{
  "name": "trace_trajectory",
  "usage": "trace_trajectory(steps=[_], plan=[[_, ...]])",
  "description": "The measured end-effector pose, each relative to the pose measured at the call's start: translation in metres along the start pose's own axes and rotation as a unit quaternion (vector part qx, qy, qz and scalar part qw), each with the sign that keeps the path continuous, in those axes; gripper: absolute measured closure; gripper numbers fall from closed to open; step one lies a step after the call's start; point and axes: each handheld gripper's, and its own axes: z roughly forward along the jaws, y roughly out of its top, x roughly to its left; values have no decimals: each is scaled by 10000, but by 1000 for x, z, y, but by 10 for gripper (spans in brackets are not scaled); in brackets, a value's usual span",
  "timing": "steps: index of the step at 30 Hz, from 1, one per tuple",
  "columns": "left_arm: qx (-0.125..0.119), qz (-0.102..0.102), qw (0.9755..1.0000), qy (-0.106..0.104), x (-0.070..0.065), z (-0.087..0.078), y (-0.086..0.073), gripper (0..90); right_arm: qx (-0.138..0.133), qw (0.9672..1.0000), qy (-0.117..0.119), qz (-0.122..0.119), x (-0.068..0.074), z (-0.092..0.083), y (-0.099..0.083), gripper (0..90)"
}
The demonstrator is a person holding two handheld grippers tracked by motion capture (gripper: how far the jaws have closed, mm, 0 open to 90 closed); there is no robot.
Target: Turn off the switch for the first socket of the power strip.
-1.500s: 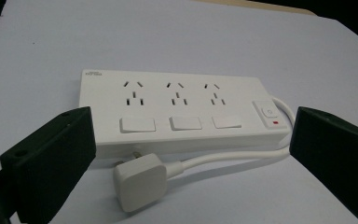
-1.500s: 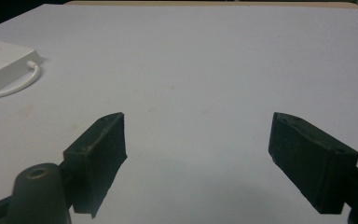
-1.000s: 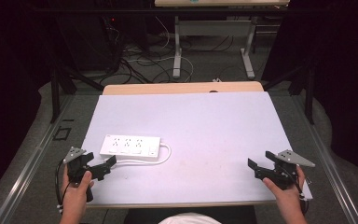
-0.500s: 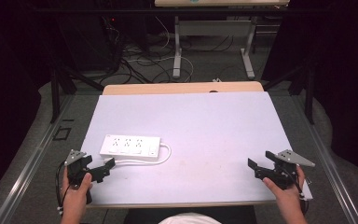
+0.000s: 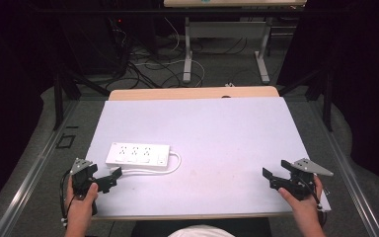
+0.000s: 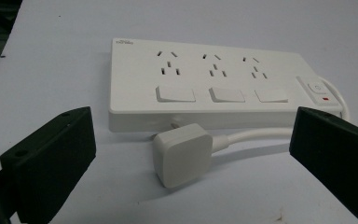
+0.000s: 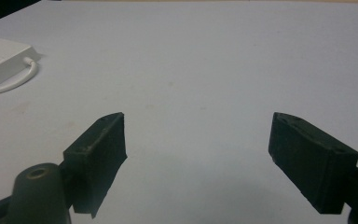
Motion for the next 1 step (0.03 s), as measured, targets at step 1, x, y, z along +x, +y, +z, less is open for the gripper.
trace_trajectory(steps=[1], plan=[[-26,-5,10000,1,0,0,0,3,29,10000,-9,-3,0,0,0,186]])
